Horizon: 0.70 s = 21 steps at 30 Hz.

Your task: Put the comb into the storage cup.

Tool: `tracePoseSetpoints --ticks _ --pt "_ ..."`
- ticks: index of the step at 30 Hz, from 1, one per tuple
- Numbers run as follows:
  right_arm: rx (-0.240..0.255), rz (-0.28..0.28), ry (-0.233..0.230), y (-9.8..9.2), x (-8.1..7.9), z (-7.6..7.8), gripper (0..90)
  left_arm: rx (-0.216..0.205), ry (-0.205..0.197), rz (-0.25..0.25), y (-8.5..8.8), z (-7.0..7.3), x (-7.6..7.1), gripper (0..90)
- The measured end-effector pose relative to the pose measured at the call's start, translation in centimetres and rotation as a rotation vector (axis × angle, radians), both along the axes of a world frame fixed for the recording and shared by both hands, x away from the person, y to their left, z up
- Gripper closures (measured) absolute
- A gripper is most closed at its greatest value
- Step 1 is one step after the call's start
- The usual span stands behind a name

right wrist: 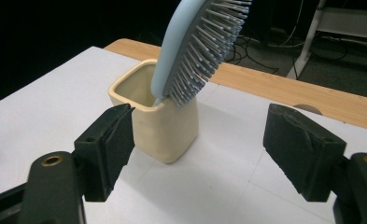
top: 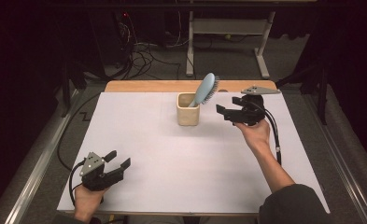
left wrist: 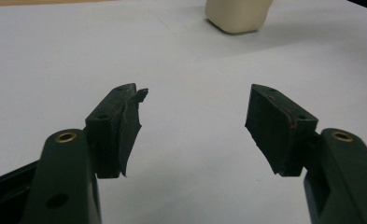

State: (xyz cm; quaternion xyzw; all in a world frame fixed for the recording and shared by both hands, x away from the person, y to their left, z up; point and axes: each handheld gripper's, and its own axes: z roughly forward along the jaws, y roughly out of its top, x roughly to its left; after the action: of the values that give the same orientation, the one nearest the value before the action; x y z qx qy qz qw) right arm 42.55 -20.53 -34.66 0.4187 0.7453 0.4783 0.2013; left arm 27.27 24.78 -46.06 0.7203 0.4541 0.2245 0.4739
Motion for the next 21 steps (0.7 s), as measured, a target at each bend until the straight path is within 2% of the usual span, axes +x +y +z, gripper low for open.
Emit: tracePoseSetpoints --ticks 21 --pt "0.021 -0.011 -0.027 -2.3 -2.1 0.2 25.5 0.0 0.0 0.002 0.0 0.0 0.0 35.5"
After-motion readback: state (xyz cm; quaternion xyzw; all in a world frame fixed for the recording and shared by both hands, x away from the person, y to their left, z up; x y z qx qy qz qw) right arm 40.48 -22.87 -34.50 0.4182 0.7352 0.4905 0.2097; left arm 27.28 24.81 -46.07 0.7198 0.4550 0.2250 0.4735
